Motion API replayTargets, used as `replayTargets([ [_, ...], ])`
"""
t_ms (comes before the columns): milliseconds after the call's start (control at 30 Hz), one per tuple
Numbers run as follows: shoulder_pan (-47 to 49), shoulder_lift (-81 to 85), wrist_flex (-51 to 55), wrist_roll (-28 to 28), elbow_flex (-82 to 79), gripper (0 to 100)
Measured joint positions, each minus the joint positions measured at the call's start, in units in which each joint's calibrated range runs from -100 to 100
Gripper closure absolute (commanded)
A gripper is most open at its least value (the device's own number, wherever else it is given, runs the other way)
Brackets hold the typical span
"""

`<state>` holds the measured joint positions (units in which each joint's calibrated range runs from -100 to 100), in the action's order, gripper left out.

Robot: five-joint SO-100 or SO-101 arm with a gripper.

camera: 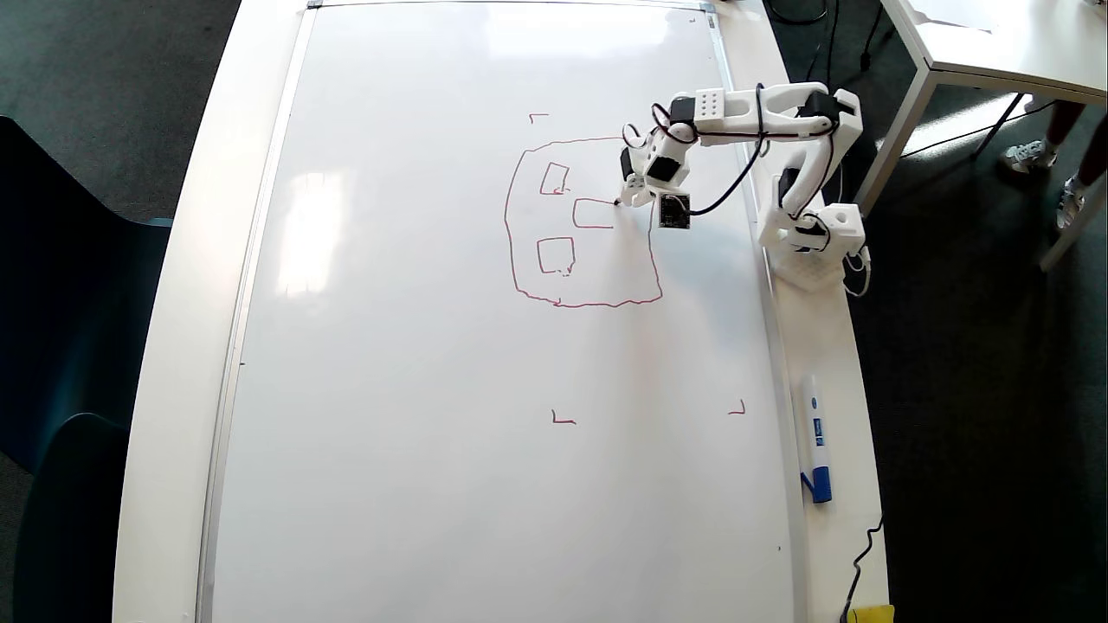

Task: Draw on a whiteboard a robot head using a pen attached to the gripper

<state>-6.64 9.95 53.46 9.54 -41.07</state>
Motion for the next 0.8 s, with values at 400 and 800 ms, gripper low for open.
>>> replayTargets([
  [400, 4.68, 1.27, 0.08, -0.05, -1.28, 99],
  [800, 8.3, 1.27, 0.08, -0.16, -1.28, 99],
])
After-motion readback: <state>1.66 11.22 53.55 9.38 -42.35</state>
